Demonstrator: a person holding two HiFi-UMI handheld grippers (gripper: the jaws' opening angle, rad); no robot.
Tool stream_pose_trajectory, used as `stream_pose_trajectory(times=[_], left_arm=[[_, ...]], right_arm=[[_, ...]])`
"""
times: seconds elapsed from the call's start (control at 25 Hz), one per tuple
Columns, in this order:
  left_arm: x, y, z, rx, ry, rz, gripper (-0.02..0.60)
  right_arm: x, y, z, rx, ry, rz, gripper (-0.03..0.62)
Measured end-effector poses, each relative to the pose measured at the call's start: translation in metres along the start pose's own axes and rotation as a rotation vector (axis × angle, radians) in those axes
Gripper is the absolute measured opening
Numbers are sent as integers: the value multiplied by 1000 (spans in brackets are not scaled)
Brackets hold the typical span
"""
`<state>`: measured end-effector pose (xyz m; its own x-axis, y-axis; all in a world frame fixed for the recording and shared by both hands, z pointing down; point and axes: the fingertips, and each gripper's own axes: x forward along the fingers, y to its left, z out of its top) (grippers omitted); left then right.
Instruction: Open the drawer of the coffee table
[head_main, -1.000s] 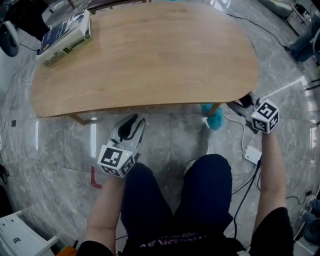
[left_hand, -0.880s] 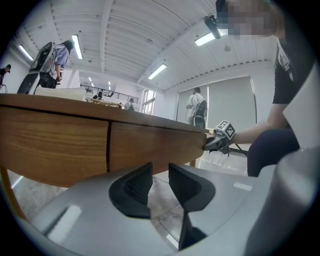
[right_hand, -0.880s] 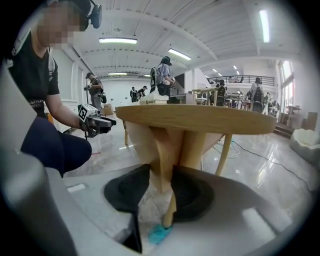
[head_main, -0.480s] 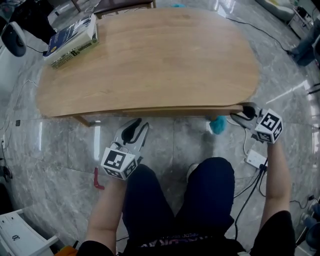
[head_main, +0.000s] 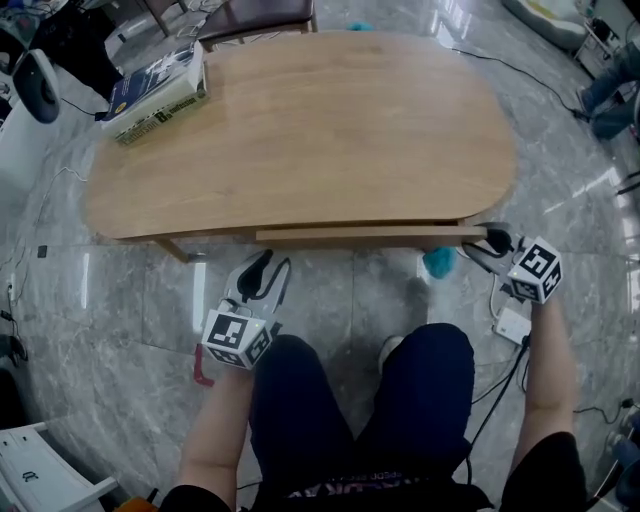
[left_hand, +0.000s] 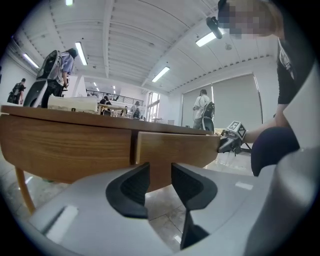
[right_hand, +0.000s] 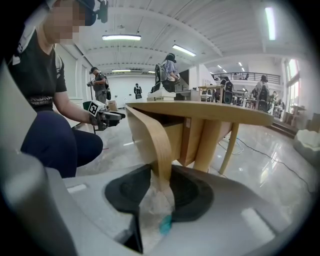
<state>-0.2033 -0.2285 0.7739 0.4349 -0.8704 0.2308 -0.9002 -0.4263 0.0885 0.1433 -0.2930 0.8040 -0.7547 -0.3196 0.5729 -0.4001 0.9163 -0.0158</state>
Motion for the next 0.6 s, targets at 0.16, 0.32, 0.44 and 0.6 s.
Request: stream_pose_trajectory(times=[0.16, 0.32, 0.44, 0.6], left_arm=[[0, 13, 6, 39, 1, 2, 170], [-7, 17, 8, 56, -17, -32, 223], [-1, 21, 9, 66, -9, -50, 236], [21, 16, 7, 84, 30, -123, 238]], right_arm=[[0, -1, 0, 3, 12, -11, 123], [0, 1, 0, 18, 11, -14, 123], [-1, 2, -1, 21, 9, -21, 123], [2, 4, 0, 44, 2, -33, 124]])
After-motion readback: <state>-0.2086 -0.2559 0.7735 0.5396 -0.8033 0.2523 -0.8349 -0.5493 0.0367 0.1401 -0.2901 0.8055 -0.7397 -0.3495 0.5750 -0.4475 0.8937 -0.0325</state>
